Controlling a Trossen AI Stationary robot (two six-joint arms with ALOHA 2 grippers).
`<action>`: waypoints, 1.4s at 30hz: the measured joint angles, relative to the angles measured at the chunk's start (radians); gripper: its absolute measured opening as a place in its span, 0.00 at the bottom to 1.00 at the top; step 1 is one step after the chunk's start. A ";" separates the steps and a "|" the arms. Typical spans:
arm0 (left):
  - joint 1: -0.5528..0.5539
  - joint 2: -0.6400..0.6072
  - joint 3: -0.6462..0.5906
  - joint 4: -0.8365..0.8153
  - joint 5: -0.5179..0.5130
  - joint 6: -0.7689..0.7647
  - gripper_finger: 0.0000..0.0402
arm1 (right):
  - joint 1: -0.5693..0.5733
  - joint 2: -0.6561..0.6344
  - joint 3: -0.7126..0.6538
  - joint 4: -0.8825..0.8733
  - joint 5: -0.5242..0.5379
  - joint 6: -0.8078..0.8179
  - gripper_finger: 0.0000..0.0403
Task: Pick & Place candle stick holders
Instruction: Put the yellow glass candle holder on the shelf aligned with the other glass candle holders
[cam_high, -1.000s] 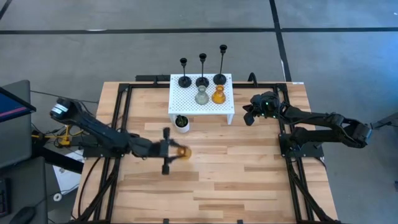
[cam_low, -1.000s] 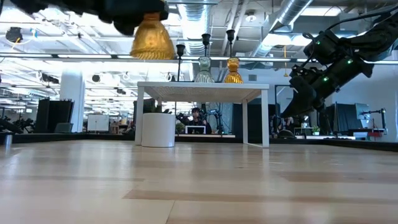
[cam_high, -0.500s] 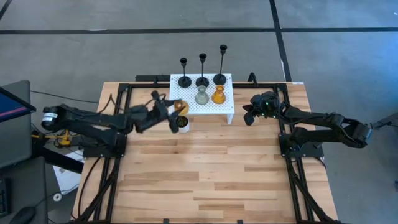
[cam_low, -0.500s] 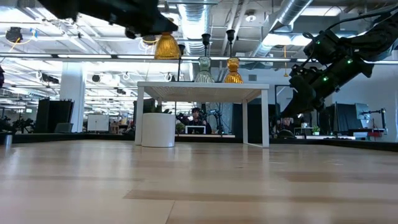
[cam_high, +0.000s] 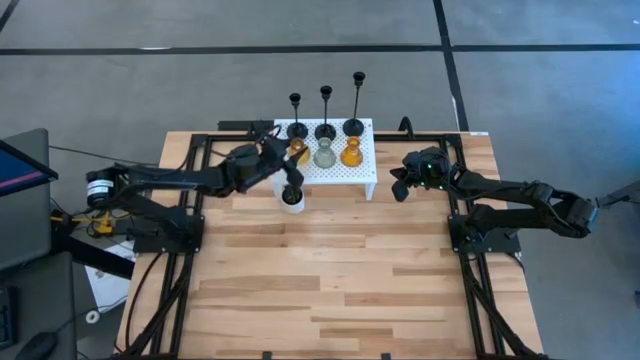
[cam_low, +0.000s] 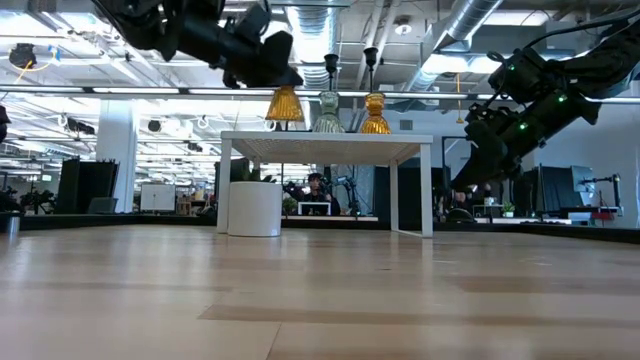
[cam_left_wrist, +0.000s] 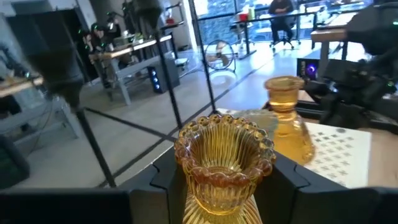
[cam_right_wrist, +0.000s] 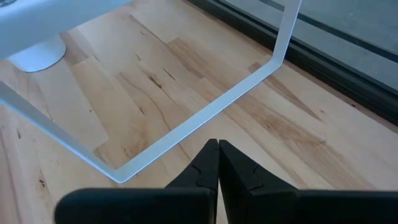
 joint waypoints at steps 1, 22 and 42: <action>0.010 0.004 0.001 0.000 0.001 -0.016 0.35 | 0.000 0.000 0.000 0.000 0.000 0.000 0.00; 0.055 0.026 0.003 -0.062 0.000 -0.156 0.35 | 0.000 0.000 0.000 0.000 0.000 -0.019 0.00; 0.064 0.083 0.002 -0.037 0.000 -0.181 0.35 | 0.000 0.000 0.000 -0.003 0.000 -0.017 0.00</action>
